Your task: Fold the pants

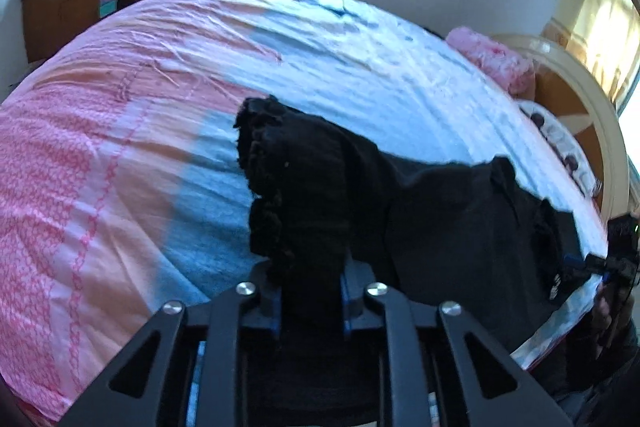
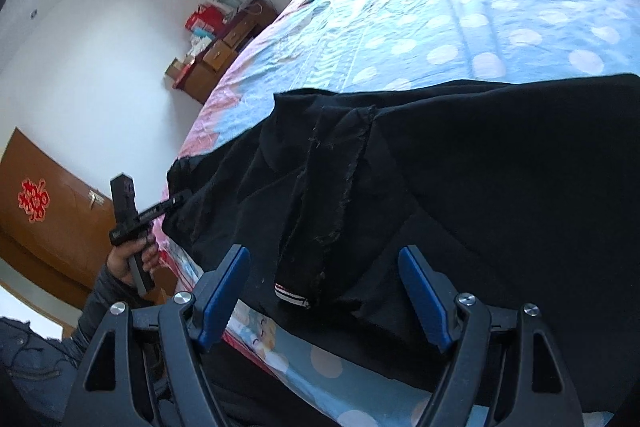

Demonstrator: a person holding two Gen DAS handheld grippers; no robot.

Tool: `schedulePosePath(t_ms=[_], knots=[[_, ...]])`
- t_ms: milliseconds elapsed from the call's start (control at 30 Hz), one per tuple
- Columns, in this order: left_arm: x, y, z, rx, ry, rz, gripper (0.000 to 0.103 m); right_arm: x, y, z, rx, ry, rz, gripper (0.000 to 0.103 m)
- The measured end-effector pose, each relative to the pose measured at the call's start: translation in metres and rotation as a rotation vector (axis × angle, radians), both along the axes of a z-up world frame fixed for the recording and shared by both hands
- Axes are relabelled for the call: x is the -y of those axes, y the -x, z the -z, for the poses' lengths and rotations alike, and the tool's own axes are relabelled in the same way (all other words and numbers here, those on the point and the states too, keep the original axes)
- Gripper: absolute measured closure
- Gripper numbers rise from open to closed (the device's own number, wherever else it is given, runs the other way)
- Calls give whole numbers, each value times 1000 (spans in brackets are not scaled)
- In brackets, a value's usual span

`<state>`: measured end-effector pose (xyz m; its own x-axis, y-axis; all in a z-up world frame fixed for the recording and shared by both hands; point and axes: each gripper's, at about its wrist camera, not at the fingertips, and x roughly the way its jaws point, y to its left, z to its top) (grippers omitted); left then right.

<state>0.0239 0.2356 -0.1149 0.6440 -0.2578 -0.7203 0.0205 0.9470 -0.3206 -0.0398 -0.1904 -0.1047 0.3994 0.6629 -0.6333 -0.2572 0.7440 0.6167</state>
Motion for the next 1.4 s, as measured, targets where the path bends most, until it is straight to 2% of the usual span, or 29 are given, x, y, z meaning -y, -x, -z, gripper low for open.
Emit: schedulePosePath(t_ms=[167,267,400,500,700,833,900,1000,1167,1300,1333,1400], knots=[[17,16,-38,98,94,22,86,10,3,-6,19,-10,35,25],[35,22,-66,138,188,72,86,21,6,-10,31,-21,79,25],[79,19,-100,160,283,162,86,43,12,-16,48,-42,150,25],[119,11,-116,164,311,228,86,62,19,-20,65,-73,216,25],[222,-9,-143,187,307,404,86,103,36,-26,95,-125,336,25],[291,-23,-140,151,293,510,87,135,50,-26,109,-150,441,25],[328,-32,-129,111,291,565,87,154,60,-26,121,-169,505,25],[370,-37,-112,70,248,617,87,176,70,-24,124,-192,573,25],[429,-46,-74,10,160,654,86,202,79,-16,102,-228,647,25],[467,-48,-53,-2,121,666,82,202,79,-16,113,-222,641,25],[473,-47,-50,-3,121,674,75,201,79,-18,122,-202,642,25],[482,-45,-49,-37,186,719,74,201,82,-20,135,-183,651,25]])
